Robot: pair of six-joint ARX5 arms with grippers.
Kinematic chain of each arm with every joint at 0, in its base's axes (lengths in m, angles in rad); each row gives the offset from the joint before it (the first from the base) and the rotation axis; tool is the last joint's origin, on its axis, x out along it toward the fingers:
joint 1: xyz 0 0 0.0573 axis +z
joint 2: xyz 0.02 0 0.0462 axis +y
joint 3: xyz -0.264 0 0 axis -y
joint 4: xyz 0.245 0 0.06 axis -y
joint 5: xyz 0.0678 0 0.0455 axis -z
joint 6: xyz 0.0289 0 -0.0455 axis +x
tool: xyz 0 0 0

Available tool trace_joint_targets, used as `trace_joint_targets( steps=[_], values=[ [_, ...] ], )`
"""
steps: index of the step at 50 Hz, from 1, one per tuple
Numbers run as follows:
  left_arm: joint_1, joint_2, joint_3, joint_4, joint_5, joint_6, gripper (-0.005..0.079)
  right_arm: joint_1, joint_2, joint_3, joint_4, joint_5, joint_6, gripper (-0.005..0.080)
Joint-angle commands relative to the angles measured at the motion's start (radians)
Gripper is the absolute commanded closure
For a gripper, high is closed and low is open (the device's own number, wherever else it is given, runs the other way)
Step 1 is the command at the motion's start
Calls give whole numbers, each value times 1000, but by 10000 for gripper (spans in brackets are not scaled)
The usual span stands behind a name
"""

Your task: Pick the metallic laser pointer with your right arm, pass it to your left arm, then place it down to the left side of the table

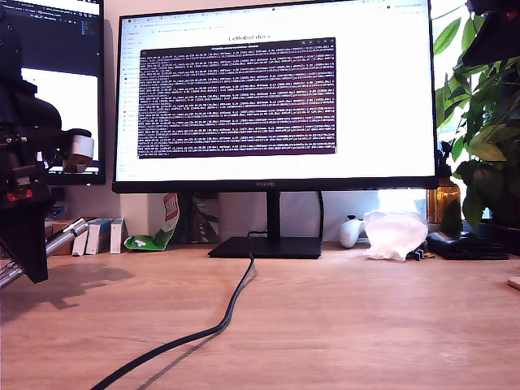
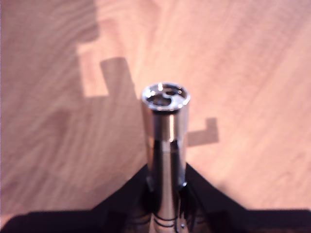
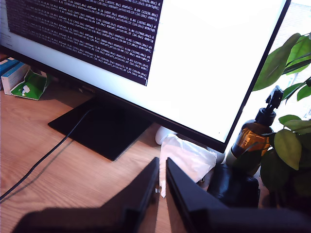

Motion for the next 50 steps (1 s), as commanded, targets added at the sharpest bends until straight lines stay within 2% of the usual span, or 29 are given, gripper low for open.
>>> trace_joint_targets(
  steps=[1, 8, 15, 41, 45, 50],
  values=[
    [-6, 23, 9, 0, -10, 4, 677, 0, -4, 2, 6, -7, -2, 763],
    [-6, 23, 9, 7, -27, 4, 655, 0, -4, 2, 6, -7, -2, 763],
    [-6, 23, 9, 11, -35, 5, 580, 0, -4, 2, 7, -7, -3, 763],
    [-6, 23, 9, -41, -48, -4, 568, 0, -4, 2, 7, -8, -1, 763],
    [-6, 22, 9, -53, -46, -3, 518, 0, -4, 2, 7, -7, 5, 763],
    [-6, 22, 9, -69, -47, -11, 527, 0, -4, 3, 10, -8, 6, 763]
  ],
)
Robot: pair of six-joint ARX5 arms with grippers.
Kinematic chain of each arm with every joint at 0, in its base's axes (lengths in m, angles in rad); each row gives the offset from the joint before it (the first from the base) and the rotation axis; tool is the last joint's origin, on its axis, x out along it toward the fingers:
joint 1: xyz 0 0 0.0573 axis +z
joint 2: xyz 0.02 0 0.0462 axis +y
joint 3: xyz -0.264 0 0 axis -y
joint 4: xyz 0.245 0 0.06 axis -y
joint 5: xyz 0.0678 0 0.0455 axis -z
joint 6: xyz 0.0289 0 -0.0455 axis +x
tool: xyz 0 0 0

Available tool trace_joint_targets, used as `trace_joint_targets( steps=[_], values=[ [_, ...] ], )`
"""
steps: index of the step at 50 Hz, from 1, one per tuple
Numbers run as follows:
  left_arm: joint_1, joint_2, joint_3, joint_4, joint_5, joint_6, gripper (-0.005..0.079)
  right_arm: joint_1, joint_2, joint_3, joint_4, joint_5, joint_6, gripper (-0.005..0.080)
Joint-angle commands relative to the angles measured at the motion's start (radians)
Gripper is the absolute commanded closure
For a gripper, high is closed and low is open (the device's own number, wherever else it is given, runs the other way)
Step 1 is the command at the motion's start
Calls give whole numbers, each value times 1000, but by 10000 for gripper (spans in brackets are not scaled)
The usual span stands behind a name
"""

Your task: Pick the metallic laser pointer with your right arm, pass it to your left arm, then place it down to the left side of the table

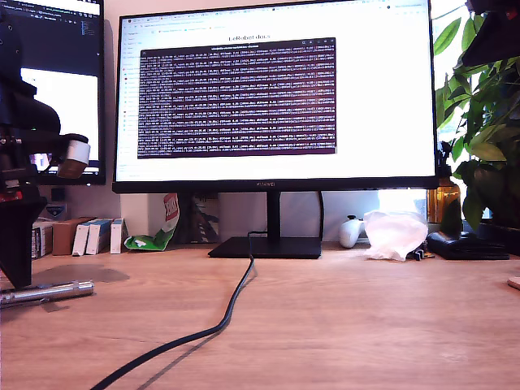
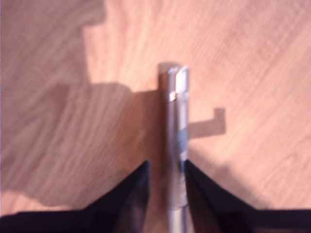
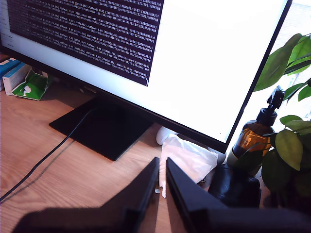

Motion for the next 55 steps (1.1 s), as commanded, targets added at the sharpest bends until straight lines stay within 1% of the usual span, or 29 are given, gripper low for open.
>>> trace_joint_targets(
  steps=[1, 4, 7, 11, 15, 18, 23, 25, 33, 38, 40, 48, 55],
  values=[
    [-5, 22, 9, -16, 9, -8, 529, 0, -4, 3, 13, -6, 3, 763],
    [-5, 21, 9, -23, 30, -36, 556, 0, -4, 3, 37, -23, 16, 763],
    [-5, 21, 13, -24, 51, -82, 610, 0, -4, 4, 68, -38, 40, 763],
    [-5, 21, 24, -29, 81, -132, 682, 0, -5, 16, 65, -55, 69, 763],
    [-5, 16, 42, -53, 117, -132, 736, 0, -5, 18, 74, -55, 89, 763],
    [-5, 12, 58, -59, 126, -132, 766, -2, -5, 18, 74, -50, 102, 763],
    [-5, -6, 68, -67, 129, -135, 765, -13, -4, 18, 62, -21, 138, 763],
    [-5, -16, 69, -59, 129, -155, 765, -24, -4, 18, 53, -3, 150, 763],
    [11, -71, 69, 1, 171, -182, 765, -71, -5, 17, 16, 34, 180, 763],
    [14, -132, 69, 56, 193, -212, 765, -100, -14, 16, -3, 72, 188, 763],
    [16, -157, 69, 83, 196, -241, 765, -113, -21, 16, -6, 81, 188, 763],
    [18, -249, 68, 169, 204, -290, 765, -169, -60, 14, -13, 91, 188, 763],
    [18, -306, 67, 215, 203, -319, 765, -219, -112, -3, -20, 90, 180, 763]
  ],
)
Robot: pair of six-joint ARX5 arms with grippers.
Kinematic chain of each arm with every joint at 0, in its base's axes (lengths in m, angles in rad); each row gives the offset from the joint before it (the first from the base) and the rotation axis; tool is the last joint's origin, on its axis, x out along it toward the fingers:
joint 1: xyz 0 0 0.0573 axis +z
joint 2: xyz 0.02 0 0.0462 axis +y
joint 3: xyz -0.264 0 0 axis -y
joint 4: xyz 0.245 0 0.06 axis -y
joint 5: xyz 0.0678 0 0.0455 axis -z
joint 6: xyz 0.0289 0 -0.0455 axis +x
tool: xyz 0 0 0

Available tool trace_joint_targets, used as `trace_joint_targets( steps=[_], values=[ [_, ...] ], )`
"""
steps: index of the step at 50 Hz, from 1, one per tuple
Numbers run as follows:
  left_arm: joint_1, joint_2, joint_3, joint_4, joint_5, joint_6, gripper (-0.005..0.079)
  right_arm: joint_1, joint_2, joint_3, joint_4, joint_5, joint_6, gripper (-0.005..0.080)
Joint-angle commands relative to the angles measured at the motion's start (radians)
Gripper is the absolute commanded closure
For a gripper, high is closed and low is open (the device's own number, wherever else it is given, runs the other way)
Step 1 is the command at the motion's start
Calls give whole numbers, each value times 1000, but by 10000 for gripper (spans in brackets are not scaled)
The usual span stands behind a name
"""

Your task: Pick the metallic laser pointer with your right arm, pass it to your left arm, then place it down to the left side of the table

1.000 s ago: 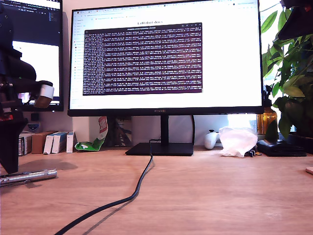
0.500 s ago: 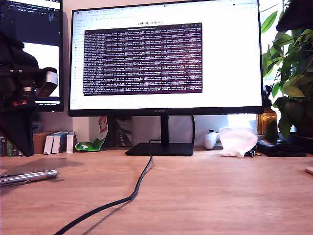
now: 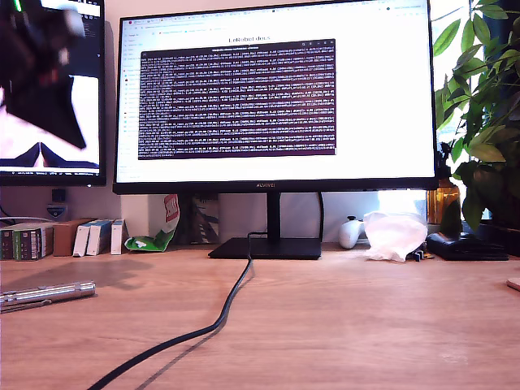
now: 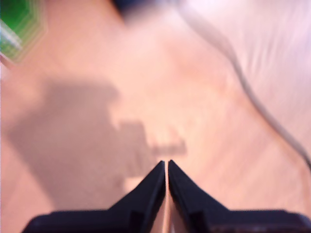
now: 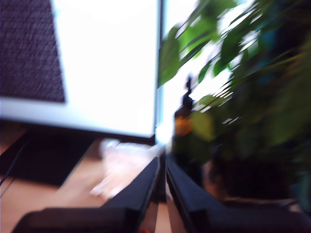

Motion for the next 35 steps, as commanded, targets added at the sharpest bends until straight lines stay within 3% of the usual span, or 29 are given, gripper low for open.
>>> trace_joint_targets(
  steps=[1, 18, 35],
  values=[
    [3, 2, -9, 14, 3, -10, 765, -22, -27, -12, 3, 0, -6, 763],
    [27, -141, -114, 97, -26, -38, 765, -52, -178, -124, -11, -5, -22, 763],
    [87, -397, -411, 324, -118, -141, 765, -51, -203, -124, -52, -11, -20, 763]
  ],
)
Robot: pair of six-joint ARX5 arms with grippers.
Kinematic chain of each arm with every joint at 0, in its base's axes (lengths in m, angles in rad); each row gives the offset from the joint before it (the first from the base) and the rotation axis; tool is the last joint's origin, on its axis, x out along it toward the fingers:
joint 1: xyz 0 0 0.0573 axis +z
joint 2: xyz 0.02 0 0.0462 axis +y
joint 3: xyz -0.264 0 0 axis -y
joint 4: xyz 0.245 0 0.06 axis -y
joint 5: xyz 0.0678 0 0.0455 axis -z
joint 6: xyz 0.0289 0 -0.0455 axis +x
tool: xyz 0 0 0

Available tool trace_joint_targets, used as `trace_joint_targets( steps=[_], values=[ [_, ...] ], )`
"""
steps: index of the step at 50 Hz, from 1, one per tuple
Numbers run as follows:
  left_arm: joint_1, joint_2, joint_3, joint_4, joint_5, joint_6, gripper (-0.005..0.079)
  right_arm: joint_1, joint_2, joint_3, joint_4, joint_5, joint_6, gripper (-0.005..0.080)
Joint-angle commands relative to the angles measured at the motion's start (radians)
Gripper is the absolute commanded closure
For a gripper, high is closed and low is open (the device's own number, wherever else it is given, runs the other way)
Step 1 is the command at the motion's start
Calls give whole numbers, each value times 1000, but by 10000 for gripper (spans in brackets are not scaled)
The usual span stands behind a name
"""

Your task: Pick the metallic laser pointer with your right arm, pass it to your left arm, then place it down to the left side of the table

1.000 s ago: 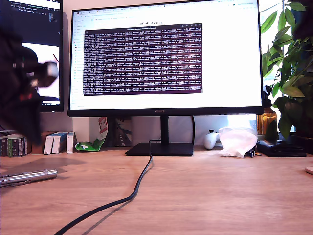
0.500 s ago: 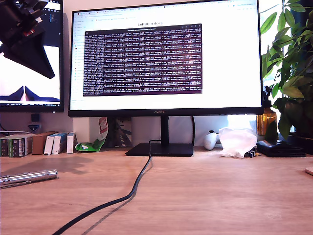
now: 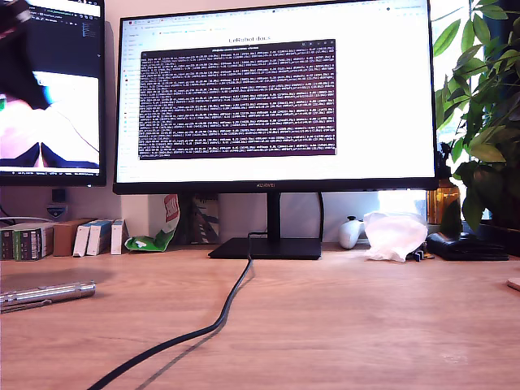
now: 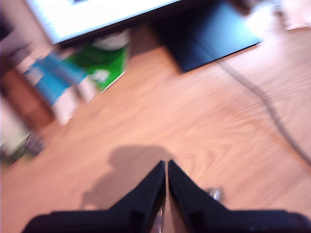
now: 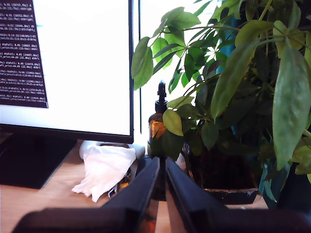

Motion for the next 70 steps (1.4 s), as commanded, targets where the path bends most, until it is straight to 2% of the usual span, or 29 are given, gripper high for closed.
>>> trace_joint_targets(
  steps=[1, 9, 14, 18, 30, 37, 49, 53, 61, 70],
  values=[
    [8, -66, -71, 54, -24, -24, 765, 0, 0, -7, -3, -3, 6, 763],
    [9, -227, -185, 141, -103, -76, 765, 0, -25, -7, -8, -2, 55, 763],
    [9, -298, -188, 97, -89, -86, 765, 0, -35, -7, 6, -2, 71, 763],
    [9, -324, -187, 64, -86, -146, 765, 0, -35, -5, -8, -2, 108, 763],
    [9, -333, -190, 14, -107, -202, 765, 0, -36, -3, 0, 16, 120, 763],
    [9, -378, -226, 110, -145, -217, 765, 0, -79, -27, 60, 92, 98, 763],
    [9, -512, -288, 201, -187, -255, 765, 2, -194, -148, 110, 93, 106, 763],
    [7, -558, -318, 238, -219, -342, 765, 10, -238, -195, 130, 93, 133, 763],
    [-4, -632, -391, 309, -303, -382, 765, 31, -330, -255, 156, 103, 159, 763],
    [-31, -689, -502, 418, -315, -438, 765, 36, -365, -272, 201, 113, 157, 763]
  ],
)
